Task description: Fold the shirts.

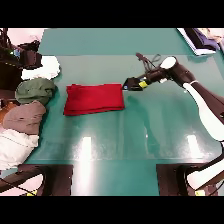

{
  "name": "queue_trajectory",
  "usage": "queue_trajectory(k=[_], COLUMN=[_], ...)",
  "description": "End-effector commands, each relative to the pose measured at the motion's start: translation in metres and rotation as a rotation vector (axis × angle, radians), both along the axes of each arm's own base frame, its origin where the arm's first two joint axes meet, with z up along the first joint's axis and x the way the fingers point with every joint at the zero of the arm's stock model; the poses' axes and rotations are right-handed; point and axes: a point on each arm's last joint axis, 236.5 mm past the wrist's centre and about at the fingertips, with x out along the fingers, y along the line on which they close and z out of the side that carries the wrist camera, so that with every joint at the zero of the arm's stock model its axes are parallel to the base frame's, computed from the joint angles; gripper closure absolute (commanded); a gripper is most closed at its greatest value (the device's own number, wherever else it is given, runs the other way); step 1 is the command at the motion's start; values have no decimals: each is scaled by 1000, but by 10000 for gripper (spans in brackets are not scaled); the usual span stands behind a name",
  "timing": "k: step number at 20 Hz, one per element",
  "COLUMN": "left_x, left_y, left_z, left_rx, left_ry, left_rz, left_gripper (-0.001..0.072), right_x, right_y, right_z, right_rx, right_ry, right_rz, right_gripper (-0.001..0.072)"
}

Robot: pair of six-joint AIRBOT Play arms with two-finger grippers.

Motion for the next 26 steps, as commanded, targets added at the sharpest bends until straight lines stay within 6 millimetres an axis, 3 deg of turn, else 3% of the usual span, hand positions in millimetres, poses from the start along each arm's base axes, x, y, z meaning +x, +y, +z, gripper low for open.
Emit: queue_trajectory(k=[1,6,10,12,13,14,15,17,19,21,23,26], left_x=[2,-1,-5,-7,-8,-8,-8,-8,-10,-9,-8,-9], left_y=[-2,-5,-4,-4,-4,-4,-4,-4,-4,-3,-4,-4], left_z=[2,1,-2,-3,-4,-4,-4,-4,-5,-5,-5,-5], left_rx=[-10,-19,-16,-15,-14,-14,-14,-14,-13,-10,-11,-11], left_ry=[-11,1,23,30,37,38,37,38,47,43,40,41], left_rz=[-1,-9,-12,-13,-14,-15,-14,-14,-16,-14,-13,-13], left_gripper=[684,684,684,684,684,684,684,684,684,684,684,684], right_x=[-7,-14,-10,-8,-6,-6,-5,1,14,28,43,67], right_y=[-10,40,87,105,113,119,124,123,102,58,-1,-105], right_z=[-27,-51,-47,-44,-41,-36,-28,-8,12,29,43,64], right_rx=[103,132,172,171,173,175,181,195,160,92,-9,-167], right_ry=[170,223,185,145,113,65,21,-26,-87,-142,-180,-237], right_rz=[-107,-37,-8,13,29,62,95,128,139,122,75,-67], right_gripper=[55,55,64,240,393,642,697,698,700,701,701,701])
